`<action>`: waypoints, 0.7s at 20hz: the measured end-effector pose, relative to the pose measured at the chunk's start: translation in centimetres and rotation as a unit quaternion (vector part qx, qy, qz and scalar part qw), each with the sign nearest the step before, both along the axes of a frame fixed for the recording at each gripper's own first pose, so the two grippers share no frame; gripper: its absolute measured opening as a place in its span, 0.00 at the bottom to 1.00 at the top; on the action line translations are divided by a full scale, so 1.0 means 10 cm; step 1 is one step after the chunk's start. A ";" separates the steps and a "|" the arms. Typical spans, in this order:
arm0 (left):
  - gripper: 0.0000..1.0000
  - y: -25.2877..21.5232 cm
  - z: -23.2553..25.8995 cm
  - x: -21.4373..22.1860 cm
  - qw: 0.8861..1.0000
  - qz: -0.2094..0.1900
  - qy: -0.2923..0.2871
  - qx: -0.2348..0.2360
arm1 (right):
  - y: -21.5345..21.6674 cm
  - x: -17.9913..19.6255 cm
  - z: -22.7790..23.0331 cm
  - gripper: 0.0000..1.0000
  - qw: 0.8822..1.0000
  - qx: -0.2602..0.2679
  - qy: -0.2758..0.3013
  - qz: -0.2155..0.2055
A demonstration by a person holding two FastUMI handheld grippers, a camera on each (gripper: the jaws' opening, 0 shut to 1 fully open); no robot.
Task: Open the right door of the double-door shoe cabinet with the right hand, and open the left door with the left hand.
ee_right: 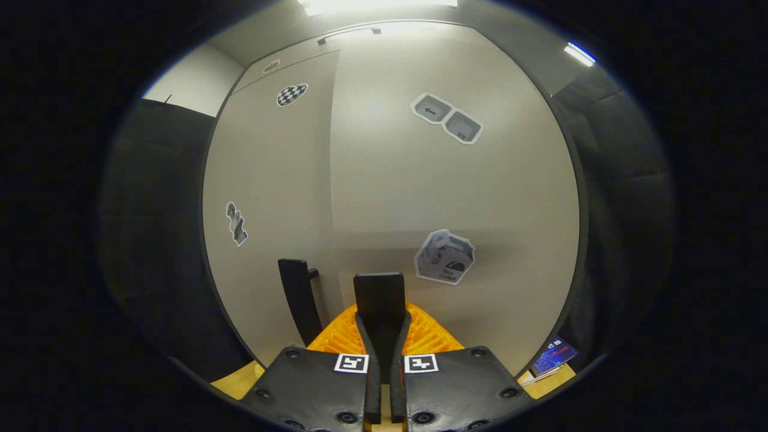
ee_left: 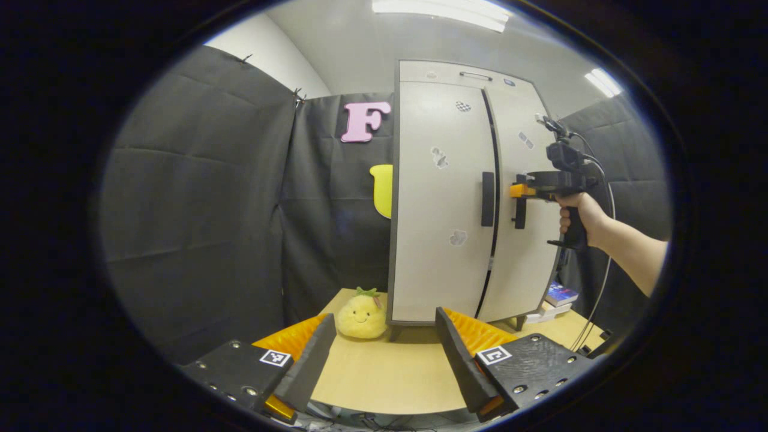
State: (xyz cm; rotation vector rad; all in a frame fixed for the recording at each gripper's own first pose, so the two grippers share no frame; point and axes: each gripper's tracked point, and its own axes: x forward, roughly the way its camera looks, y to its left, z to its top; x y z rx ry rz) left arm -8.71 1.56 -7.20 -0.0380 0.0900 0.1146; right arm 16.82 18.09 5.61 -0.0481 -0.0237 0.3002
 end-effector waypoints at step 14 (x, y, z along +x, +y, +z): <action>0.96 -0.39 -0.04 -0.11 0.999 -0.029 0.004 -0.015 | -0.48 -0.73 -0.02 0.07 0.999 0.022 -0.001 0.030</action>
